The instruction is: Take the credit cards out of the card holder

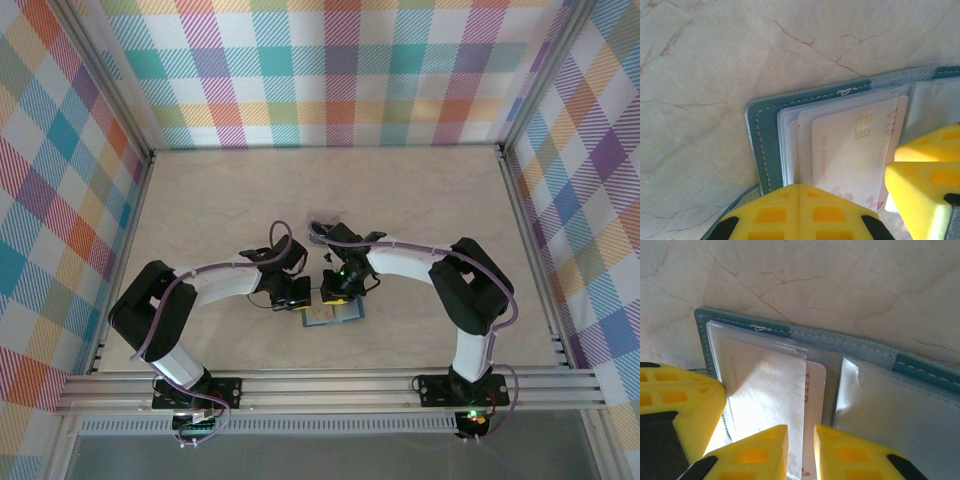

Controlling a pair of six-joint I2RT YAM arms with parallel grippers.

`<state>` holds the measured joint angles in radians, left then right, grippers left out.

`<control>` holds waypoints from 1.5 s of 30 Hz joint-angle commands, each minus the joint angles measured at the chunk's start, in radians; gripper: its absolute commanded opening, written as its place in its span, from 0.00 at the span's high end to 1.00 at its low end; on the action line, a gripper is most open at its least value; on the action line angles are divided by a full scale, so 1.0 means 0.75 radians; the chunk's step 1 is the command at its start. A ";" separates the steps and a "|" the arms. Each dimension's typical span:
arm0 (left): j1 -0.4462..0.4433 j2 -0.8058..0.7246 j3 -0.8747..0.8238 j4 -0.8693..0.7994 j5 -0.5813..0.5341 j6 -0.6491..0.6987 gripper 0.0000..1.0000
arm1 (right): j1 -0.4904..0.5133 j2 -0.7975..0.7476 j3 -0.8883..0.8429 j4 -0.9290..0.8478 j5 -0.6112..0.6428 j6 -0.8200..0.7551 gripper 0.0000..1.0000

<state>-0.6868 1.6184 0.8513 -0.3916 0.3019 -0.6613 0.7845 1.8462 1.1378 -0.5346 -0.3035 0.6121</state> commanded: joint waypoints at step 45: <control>-0.084 0.200 0.154 -0.235 -0.057 0.089 0.98 | -0.187 0.024 -0.125 0.079 -0.293 -0.063 0.73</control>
<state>-0.7422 1.7306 1.0019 -0.5186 0.3084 -0.6014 0.6476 1.8580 1.0592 -0.4633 -0.5220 0.5896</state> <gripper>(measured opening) 0.050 0.270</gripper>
